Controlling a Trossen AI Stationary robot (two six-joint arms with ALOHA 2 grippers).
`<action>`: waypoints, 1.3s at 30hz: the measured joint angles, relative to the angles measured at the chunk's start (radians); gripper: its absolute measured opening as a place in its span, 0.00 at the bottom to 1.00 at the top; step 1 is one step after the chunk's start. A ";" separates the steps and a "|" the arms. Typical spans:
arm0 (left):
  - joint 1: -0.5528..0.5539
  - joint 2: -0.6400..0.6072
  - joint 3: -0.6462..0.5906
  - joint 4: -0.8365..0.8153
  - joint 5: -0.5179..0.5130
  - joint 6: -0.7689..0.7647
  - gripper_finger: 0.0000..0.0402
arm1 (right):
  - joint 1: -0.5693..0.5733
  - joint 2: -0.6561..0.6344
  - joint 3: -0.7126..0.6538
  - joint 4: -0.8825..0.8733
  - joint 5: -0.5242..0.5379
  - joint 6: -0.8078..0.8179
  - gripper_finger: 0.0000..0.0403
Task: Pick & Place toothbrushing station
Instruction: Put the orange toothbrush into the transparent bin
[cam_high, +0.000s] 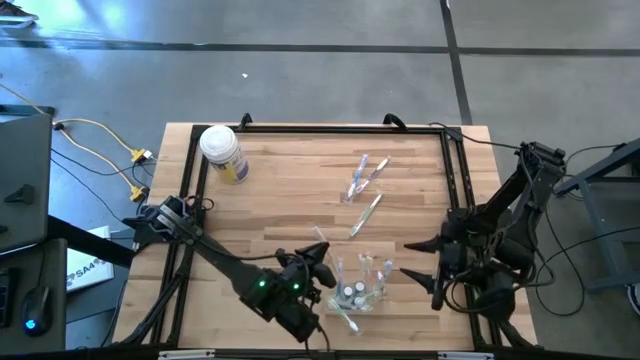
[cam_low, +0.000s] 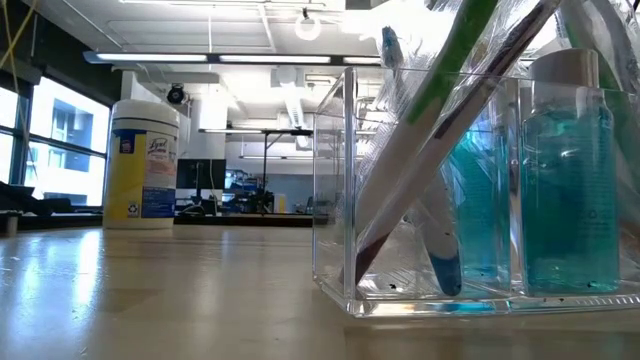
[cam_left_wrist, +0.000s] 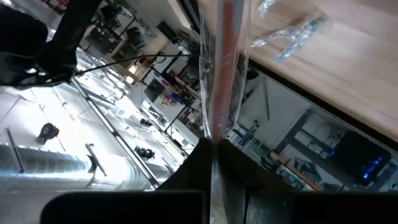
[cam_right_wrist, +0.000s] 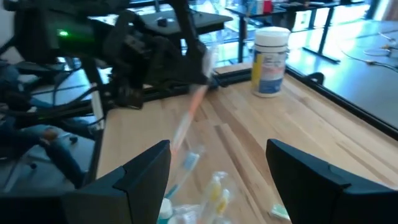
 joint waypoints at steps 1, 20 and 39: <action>0.004 0.000 0.000 0.016 -0.001 0.004 0.02 | -0.001 0.000 0.000 0.025 -0.007 -0.026 0.64; 0.033 0.000 0.198 0.167 -0.014 0.131 0.02 | -0.209 0.000 0.000 0.286 -0.198 -0.225 0.64; 0.073 0.000 0.202 0.256 0.033 0.200 0.02 | -0.464 0.000 0.000 0.389 -0.624 -0.333 0.64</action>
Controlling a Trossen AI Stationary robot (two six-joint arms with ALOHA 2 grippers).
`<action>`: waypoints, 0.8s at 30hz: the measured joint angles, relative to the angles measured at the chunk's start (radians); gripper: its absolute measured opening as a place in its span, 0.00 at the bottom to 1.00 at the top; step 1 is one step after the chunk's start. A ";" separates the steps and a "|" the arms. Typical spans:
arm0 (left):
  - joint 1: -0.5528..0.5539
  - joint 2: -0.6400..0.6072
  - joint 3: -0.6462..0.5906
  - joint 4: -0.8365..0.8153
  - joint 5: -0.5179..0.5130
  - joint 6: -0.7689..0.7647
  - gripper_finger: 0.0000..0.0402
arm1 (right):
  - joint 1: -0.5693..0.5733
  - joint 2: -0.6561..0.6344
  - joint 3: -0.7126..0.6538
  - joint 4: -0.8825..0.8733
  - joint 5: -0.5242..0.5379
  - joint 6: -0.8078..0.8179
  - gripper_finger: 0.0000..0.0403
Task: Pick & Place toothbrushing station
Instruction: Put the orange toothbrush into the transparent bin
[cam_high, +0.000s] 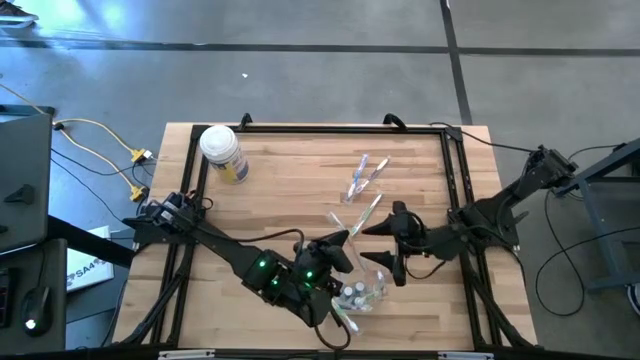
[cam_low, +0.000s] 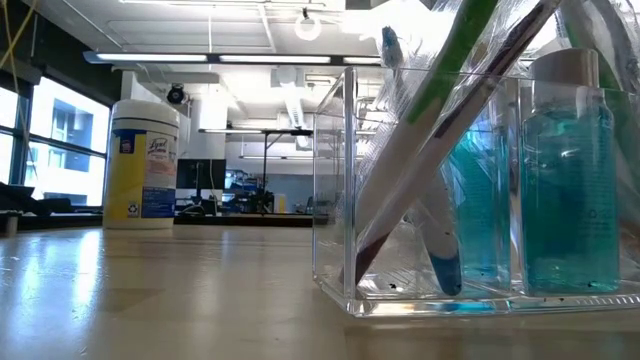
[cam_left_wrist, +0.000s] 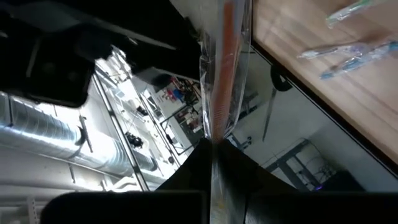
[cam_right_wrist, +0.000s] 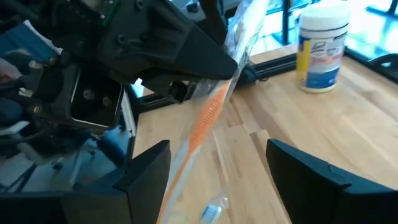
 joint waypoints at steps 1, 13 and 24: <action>0.000 0.000 0.000 -0.001 0.000 0.000 0.02 | -0.010 0.000 0.000 0.002 -0.026 0.000 0.64; 0.009 0.000 0.000 0.032 0.012 0.014 0.02 | -0.077 0.000 0.000 0.068 -0.211 -0.001 0.64; 0.044 0.000 0.000 0.059 0.047 0.040 0.02 | -0.113 0.013 0.000 0.075 -0.248 -0.005 0.64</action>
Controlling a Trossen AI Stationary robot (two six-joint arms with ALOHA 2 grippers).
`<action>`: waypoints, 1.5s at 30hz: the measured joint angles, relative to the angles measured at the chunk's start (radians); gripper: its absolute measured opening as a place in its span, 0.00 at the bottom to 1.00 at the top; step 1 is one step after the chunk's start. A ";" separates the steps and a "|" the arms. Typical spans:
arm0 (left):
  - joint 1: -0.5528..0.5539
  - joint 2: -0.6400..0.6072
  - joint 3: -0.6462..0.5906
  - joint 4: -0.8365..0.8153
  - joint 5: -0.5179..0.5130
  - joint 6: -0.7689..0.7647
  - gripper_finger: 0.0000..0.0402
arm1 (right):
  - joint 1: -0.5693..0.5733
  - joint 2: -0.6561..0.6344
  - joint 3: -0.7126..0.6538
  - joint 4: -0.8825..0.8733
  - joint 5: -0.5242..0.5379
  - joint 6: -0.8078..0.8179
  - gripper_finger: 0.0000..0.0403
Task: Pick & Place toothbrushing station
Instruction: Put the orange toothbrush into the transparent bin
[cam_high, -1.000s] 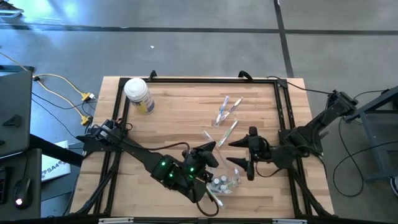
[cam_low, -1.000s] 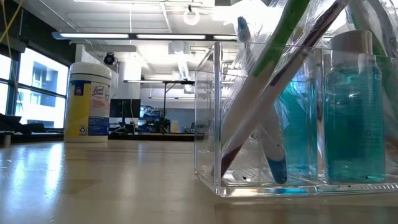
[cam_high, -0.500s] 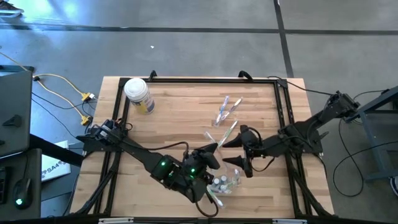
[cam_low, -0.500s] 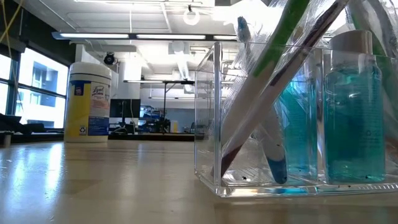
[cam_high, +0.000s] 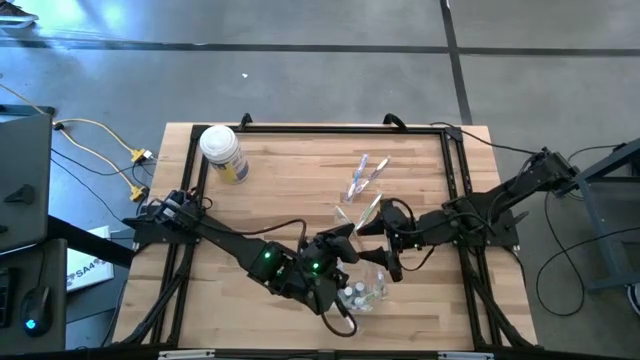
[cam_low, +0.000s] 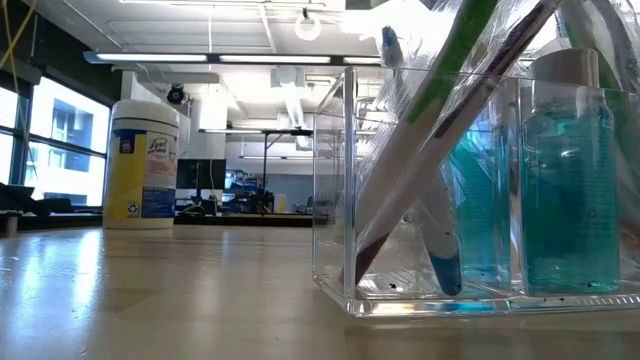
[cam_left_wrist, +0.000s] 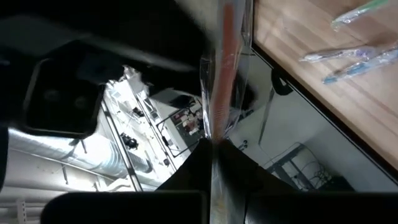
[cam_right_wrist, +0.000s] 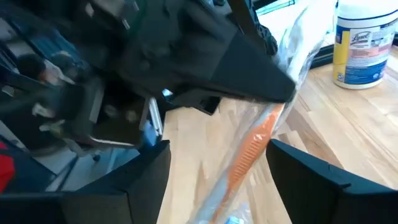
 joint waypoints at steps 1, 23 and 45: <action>0.003 0.000 0.000 0.013 0.003 0.000 0.02 | -0.001 0.005 0.000 -0.001 -0.001 -0.006 0.64; -0.017 0.000 0.001 -0.065 0.001 -0.032 0.02 | -0.006 0.036 -0.002 0.001 -0.016 -0.024 0.19; -0.050 -0.001 0.000 0.024 0.061 -0.285 0.33 | -0.004 0.035 0.000 -0.001 -0.024 -0.102 0.08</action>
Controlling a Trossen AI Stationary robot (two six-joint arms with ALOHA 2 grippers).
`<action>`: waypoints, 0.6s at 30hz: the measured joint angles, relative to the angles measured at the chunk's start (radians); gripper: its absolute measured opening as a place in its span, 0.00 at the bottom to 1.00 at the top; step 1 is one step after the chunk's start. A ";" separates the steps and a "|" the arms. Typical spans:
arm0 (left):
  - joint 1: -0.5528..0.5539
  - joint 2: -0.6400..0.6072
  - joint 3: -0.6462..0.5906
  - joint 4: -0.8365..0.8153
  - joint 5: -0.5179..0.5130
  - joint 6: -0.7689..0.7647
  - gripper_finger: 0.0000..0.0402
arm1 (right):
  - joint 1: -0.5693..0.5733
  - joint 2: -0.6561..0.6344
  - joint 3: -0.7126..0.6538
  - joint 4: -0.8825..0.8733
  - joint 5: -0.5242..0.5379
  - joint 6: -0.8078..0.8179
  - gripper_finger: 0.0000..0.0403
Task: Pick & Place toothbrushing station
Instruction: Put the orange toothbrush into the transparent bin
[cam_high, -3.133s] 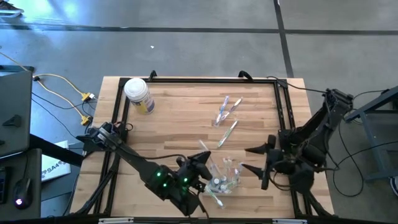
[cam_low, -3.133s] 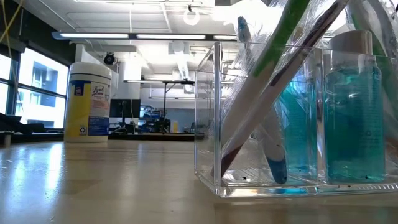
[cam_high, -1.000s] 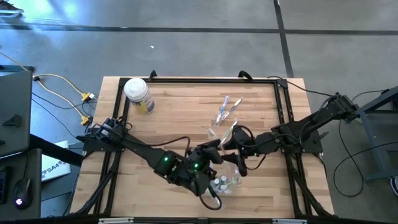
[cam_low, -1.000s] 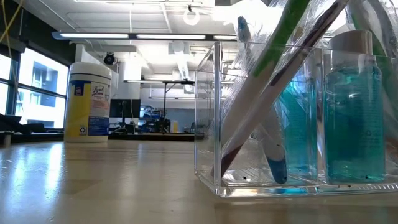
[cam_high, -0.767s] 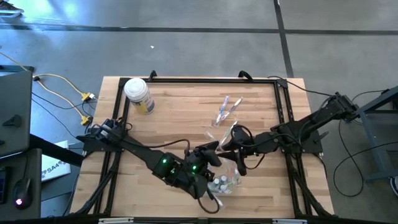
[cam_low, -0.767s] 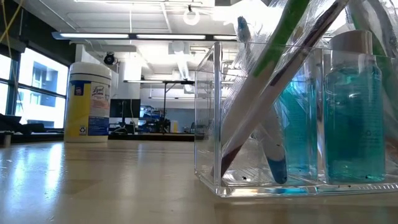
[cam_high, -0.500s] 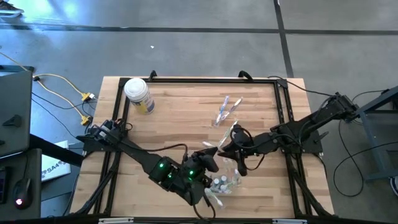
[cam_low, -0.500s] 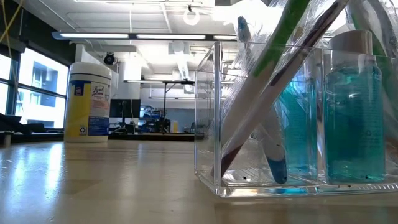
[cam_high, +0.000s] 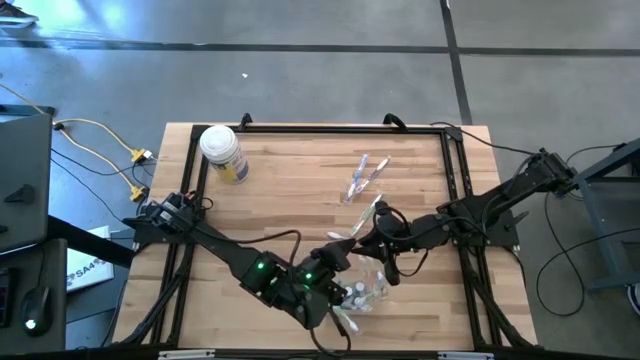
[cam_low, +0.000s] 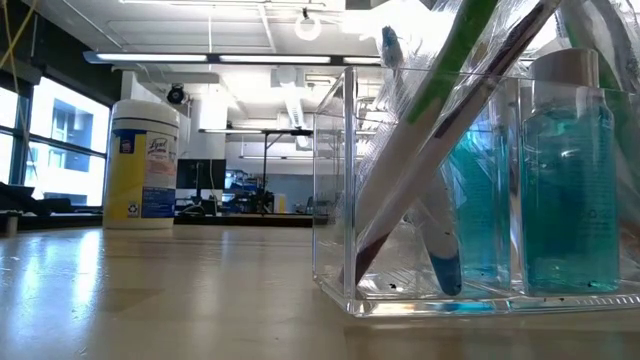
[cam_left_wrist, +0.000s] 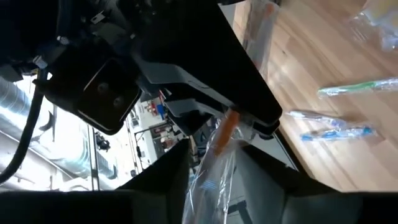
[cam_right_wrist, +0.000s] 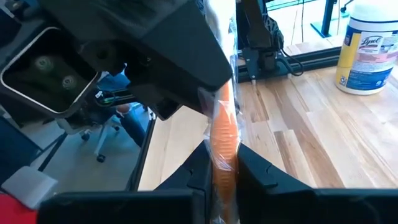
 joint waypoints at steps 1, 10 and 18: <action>0.000 0.000 0.000 0.000 0.000 -0.011 0.35 | 0.000 0.000 0.000 0.000 0.000 -0.001 0.08; -0.045 0.000 -0.001 0.100 -0.002 -0.060 0.48 | 0.000 -0.054 0.000 -0.061 0.128 -0.056 0.08; -0.097 0.001 -0.001 0.198 -0.132 -0.048 0.48 | 0.075 -0.135 0.001 -0.105 0.303 -0.095 0.08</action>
